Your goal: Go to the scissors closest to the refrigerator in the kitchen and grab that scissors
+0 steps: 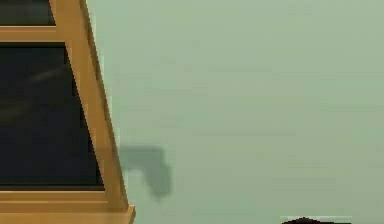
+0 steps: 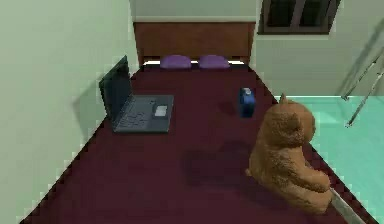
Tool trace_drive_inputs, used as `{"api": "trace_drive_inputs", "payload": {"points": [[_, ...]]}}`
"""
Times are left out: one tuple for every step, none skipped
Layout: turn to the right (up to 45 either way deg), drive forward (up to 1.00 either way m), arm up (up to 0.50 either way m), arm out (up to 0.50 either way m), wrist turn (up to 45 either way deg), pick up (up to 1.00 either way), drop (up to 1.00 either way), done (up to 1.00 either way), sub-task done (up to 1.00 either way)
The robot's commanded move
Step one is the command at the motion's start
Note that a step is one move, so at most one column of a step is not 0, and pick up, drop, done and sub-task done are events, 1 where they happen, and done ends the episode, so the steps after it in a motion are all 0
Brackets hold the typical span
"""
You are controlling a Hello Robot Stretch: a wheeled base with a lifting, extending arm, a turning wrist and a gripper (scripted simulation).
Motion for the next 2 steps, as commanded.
{"api": "trace_drive_inputs", "payload": {"points": [[-45.0, 0.0, 0.0, 0.0, 0.0, 0.0, 0.0, 0.0, 0.0], [-42.0, 0.0, 0.0, 0.0, 0.0, 0.0, 0.0, 0.0, 0.0]]}}
